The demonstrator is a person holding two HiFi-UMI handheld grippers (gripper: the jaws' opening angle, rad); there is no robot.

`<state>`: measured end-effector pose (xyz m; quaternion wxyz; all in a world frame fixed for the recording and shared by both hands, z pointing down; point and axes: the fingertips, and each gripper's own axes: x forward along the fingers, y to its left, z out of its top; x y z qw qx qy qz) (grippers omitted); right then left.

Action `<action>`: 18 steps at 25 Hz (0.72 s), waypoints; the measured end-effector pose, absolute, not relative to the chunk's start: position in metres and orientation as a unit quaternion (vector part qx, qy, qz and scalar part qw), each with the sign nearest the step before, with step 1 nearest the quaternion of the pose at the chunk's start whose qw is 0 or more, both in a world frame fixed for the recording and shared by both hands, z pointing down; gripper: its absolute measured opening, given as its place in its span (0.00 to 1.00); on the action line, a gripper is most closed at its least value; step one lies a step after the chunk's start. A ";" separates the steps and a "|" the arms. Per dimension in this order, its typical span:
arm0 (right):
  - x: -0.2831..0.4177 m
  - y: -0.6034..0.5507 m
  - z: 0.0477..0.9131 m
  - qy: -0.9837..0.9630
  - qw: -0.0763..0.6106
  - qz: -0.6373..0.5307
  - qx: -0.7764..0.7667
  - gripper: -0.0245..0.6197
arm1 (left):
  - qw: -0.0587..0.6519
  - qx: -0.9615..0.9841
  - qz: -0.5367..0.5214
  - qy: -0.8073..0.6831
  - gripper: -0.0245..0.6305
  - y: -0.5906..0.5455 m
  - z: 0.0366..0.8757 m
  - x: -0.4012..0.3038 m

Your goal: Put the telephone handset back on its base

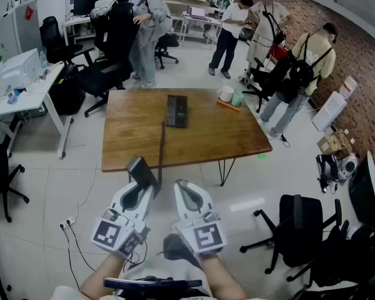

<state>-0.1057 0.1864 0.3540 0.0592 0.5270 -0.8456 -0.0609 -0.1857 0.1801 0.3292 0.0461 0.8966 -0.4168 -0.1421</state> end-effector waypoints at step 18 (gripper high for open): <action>-0.066 0.061 0.369 -0.846 0.046 -0.035 0.530 0.05 | 0.048 0.904 -0.106 -0.412 0.14 0.062 0.345 -0.136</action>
